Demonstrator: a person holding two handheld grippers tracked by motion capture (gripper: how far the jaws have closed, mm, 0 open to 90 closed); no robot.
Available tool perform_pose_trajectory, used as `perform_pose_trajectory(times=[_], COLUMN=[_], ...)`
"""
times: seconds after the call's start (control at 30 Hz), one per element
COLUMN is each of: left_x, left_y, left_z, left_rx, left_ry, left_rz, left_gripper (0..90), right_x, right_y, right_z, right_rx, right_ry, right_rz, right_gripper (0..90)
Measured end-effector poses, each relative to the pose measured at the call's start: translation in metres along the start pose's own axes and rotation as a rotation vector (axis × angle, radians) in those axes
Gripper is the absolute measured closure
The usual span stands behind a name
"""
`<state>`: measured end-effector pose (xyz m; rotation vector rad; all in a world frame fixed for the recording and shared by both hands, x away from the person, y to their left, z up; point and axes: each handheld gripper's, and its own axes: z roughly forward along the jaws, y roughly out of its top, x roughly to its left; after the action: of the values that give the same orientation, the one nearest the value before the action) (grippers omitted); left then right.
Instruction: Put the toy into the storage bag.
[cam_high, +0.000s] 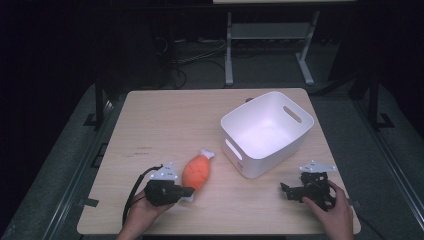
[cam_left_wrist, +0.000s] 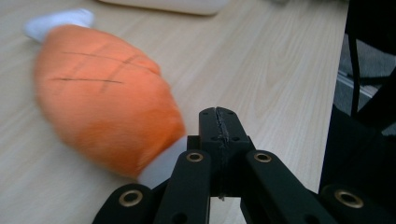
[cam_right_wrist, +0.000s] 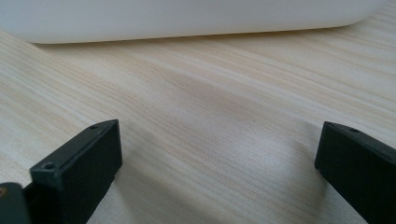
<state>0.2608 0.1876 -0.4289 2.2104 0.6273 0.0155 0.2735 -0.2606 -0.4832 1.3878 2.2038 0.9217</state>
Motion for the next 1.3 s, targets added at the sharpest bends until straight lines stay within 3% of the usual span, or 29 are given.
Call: perform_pose_trajectory(times=[0.43,0.87,1.3], left_x=[0.003,0.015,0.021], left_y=[-0.007,-0.014,-0.015], left_z=[0.009,-0.008,-0.016], left_rx=[0.043,0.028,0.015], left_ry=[0.000,0.075,0.097], left_rz=[-0.003,-0.028,-0.043], left_gripper=[89.7,89.6,89.5], right_x=[0.000,0.000,0.000], right_y=[0.000,0.000,0.000], right_z=[0.000,0.000,0.000], right_rx=[0.000,0.000,0.000], right_ry=[0.000,0.000,0.000], right_rz=[0.000,0.000,0.000], right_gripper=[0.2,0.2,0.2])
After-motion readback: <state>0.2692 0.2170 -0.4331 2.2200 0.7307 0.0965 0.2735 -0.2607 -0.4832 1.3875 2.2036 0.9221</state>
